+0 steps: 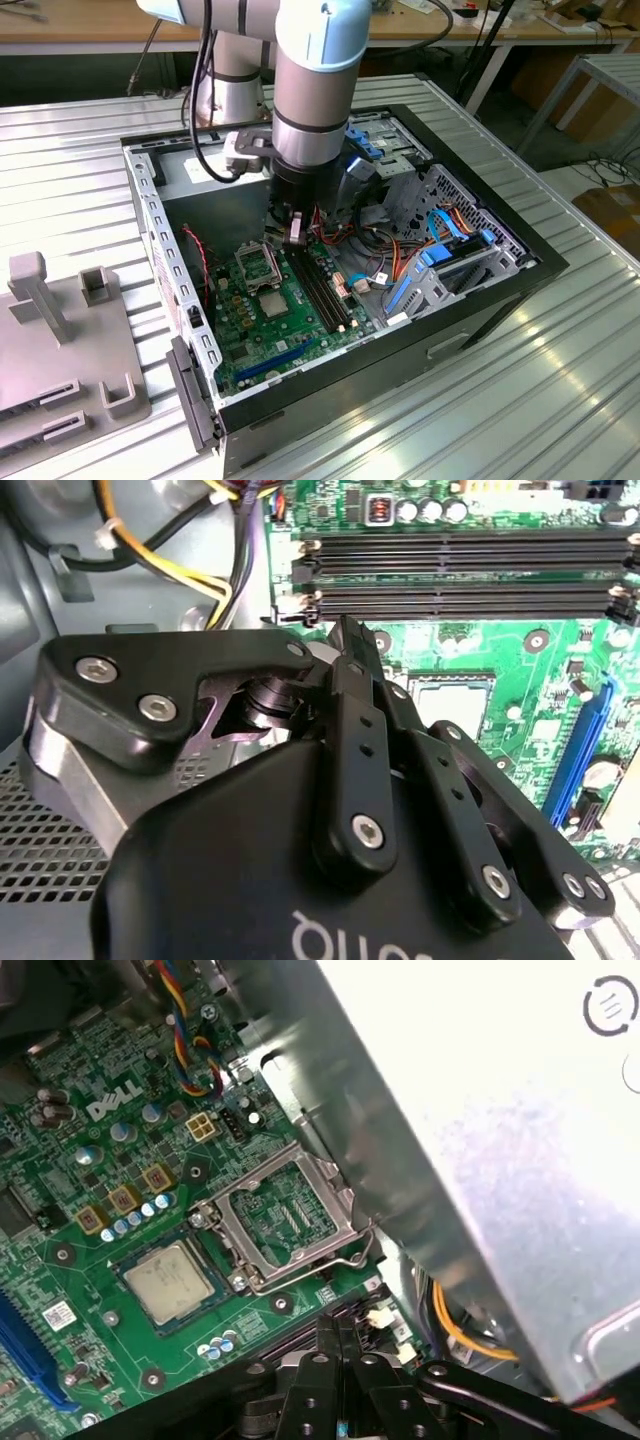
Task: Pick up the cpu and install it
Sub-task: 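Close the cpu cover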
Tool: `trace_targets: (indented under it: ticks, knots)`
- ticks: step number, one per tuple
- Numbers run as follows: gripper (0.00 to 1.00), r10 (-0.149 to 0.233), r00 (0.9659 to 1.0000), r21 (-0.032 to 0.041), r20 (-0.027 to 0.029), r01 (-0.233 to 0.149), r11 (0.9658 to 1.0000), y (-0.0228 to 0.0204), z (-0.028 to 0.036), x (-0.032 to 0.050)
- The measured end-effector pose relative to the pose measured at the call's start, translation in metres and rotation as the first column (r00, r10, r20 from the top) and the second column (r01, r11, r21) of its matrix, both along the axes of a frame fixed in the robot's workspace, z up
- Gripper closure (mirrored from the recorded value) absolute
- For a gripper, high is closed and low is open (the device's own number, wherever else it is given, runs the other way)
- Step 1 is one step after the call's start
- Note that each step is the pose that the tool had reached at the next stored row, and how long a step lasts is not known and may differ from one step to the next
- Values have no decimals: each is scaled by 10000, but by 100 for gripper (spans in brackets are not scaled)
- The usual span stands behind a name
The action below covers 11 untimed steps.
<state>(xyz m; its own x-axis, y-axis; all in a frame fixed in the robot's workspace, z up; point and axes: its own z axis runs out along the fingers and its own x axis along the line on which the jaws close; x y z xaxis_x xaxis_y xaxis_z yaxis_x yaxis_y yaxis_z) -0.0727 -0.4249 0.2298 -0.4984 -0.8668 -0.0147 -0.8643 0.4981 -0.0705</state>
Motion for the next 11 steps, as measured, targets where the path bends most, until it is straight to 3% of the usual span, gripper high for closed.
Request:
trace_targets:
  ticks: [4,9,11]
  knots:
    - [89,360,9994,6,0,-360,9994,28,-31,-15]
    - [89,411,9992,-34,-1,-411,9991,63,-43,-22]
    - [89,424,9991,-36,-1,-424,9991,117,-45,-21]
